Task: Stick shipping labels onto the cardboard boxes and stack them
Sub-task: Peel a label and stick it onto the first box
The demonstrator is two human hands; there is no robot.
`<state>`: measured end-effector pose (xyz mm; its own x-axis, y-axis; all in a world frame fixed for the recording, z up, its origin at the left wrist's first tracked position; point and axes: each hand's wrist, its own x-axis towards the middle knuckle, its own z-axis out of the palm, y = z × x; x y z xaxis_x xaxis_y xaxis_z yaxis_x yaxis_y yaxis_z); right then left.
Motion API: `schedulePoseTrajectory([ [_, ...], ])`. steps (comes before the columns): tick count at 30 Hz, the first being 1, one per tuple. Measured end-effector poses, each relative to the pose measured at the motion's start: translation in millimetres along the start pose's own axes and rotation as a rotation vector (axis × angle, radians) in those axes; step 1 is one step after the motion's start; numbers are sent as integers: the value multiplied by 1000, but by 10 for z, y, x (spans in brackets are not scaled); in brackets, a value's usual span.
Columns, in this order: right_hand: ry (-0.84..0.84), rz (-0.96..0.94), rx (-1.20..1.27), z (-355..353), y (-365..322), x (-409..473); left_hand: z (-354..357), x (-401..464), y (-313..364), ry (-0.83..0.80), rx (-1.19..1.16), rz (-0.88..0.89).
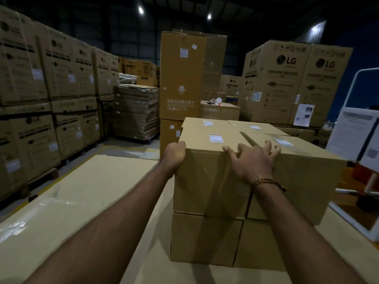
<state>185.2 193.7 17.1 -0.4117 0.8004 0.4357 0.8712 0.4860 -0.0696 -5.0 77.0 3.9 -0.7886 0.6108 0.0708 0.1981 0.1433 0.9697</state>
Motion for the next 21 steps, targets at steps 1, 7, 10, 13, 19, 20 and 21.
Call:
schedulePoseTrajectory([
  [1,32,10,13,15,-10,22,1,6,-6,7,-4,-3],
  [7,151,-11,251,47,-12,88,-26,-47,69,83,-90,-89],
  [10,215,-32,402,6,13,36,-80,-104,124,89,-125,-85],
  [13,265,-54,553,-132,-13,-31,-176,-232,196,126,-149,-40],
  [19,281,-63,777,-479,-169,-235,-453,-607,282,265,-175,28],
  [20,279,-55,808,-530,-201,-289,-516,-675,272,292,-168,43],
  [21,279,-44,842,-570,-232,-344,-583,-748,259,320,-163,60],
])
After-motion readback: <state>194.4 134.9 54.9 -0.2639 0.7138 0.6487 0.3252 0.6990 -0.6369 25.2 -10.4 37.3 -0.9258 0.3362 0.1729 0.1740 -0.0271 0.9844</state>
